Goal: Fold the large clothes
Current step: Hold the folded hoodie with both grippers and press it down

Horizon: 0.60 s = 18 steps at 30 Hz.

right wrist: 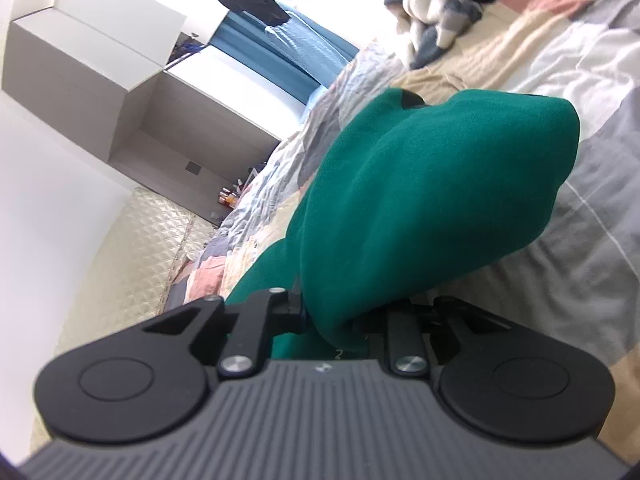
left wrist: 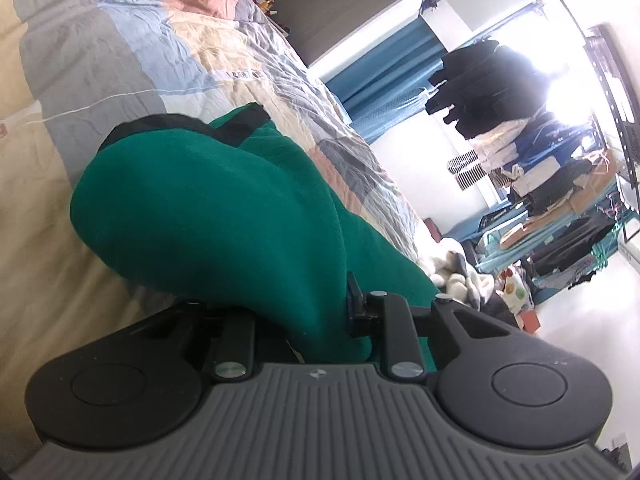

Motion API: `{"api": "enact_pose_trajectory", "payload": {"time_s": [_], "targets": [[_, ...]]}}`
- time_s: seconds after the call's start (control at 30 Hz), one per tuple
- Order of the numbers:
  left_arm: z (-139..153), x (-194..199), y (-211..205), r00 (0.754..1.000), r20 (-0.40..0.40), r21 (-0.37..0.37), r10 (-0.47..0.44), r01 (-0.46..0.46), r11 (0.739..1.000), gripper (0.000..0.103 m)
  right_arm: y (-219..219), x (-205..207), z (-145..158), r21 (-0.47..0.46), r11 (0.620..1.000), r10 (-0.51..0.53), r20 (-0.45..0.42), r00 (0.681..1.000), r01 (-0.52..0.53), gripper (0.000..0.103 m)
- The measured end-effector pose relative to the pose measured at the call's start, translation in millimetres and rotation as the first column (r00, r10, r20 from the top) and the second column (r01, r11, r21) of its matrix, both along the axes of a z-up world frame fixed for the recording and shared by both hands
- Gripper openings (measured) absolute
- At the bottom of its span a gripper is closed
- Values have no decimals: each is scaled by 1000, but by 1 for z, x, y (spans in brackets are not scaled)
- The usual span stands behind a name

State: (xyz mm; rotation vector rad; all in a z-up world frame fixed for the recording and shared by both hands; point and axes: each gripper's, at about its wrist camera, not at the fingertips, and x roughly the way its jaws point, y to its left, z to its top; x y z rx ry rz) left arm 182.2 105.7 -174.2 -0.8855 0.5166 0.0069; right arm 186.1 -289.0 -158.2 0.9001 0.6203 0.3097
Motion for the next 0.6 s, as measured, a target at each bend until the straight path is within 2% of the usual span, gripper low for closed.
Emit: {"api": "enact_pose_trajectory", "payload": {"time_s": [0.1, 0.17, 0.23, 0.3, 0.37, 0.6], "targets": [[9, -14, -2, 1000, -13, 15, -16, 16, 1000, 25, -3, -14, 3, -23, 1000, 1, 0, 1000, -1, 21], [13, -27, -6, 999, -13, 29, -29, 29, 999, 25, -9, -24, 3, -7, 1000, 0, -4, 1000, 0, 21], [15, -42, -8, 999, -29, 20, -37, 38, 999, 25, -11, -30, 4, -4, 1000, 2, -8, 1000, -2, 20], [16, -57, -9, 998, -31, 0, -49, 49, 999, 25, -19, -39, 1, 49, 999, -6, -7, 1000, 7, 20], [16, -68, -12, 998, -24, -5, -62, 62, 998, 25, -22, -44, 1, 48, 999, -12, -3, 1000, 12, 20], [21, -82, -15, 998, -42, -5, -53, 52, 999, 25, -24, -51, 4, 45, 999, -5, -11, 1000, 5, 21]]}}
